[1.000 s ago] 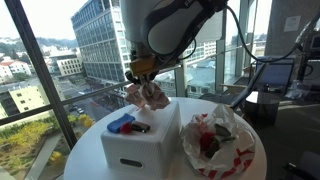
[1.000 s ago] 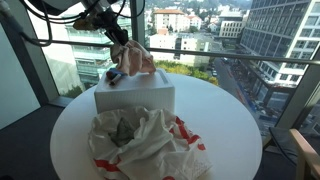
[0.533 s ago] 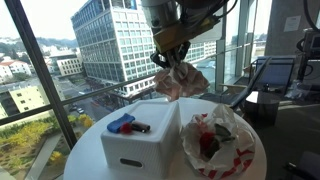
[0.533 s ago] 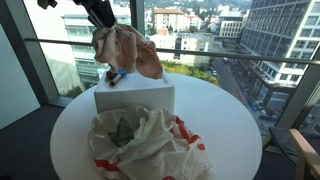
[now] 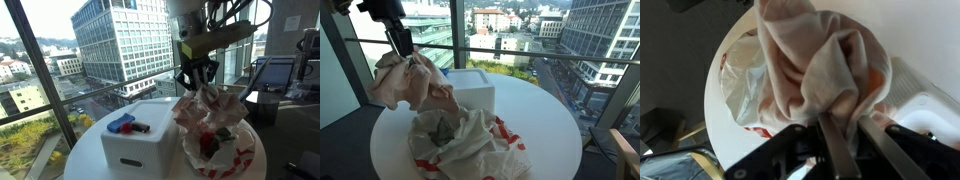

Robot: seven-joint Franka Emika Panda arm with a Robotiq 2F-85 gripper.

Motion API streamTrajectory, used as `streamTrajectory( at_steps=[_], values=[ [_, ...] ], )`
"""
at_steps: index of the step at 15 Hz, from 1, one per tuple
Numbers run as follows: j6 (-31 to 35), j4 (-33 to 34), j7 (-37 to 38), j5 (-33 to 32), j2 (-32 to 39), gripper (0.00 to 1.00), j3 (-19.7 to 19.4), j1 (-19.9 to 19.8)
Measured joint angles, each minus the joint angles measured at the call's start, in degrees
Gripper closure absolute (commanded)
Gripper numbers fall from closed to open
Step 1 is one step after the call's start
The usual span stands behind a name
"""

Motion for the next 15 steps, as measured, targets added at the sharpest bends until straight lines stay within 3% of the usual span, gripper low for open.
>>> streamTrajectory(
  at_steps=[6, 11, 15],
  values=[
    [-0.56, -4.40, -3.05, 4.84, 3.07, 0.94, -0.22, -5.53],
    [-0.98, -4.14, -3.07, 2.71, 6.35, 0.92, -0.14, -7.77],
    [-5.73, 0.10, -2.88, -3.06, 14.21, 0.92, -0.11, -8.33]
  ],
)
